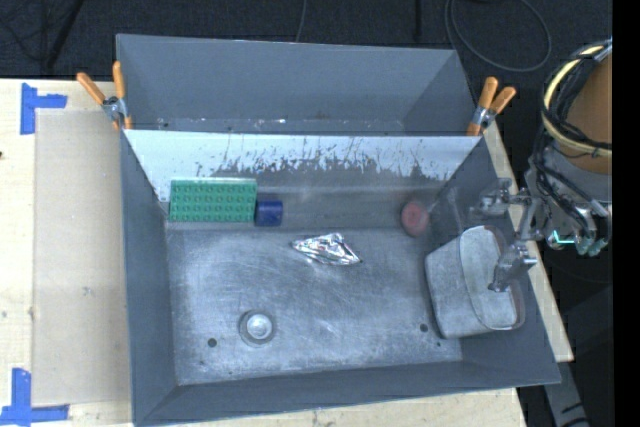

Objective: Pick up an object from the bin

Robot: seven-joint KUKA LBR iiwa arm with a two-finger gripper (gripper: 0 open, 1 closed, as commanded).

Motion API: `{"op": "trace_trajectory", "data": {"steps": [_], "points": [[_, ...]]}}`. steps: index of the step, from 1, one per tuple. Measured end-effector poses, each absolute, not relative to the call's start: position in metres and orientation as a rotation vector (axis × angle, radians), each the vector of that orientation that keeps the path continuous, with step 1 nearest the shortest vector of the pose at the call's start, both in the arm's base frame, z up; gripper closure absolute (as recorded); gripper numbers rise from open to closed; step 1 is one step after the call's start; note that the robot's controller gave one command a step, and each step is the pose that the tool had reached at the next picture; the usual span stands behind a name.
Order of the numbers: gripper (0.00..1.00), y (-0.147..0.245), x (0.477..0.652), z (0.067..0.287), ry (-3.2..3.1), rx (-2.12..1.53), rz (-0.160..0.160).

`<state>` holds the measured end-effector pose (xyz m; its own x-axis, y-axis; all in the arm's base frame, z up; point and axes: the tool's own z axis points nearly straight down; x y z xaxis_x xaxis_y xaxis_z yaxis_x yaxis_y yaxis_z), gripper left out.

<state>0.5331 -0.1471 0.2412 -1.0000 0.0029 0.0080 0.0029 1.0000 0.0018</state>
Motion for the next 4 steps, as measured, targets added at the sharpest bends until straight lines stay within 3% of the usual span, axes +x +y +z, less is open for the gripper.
{"op": "trace_trajectory", "data": {"steps": [1,2,3,4], "points": [[0.0,-0.144,0.591,0.157,-3.024,0.842,-0.005],[0.0,-0.147,0.621,0.135,-2.675,1.65,-0.014],[0.0,-0.141,0.613,0.128,-1.988,2.451,-0.046],[0.0,-0.141,0.617,0.127,-1.88,2.547,-0.017]]}}
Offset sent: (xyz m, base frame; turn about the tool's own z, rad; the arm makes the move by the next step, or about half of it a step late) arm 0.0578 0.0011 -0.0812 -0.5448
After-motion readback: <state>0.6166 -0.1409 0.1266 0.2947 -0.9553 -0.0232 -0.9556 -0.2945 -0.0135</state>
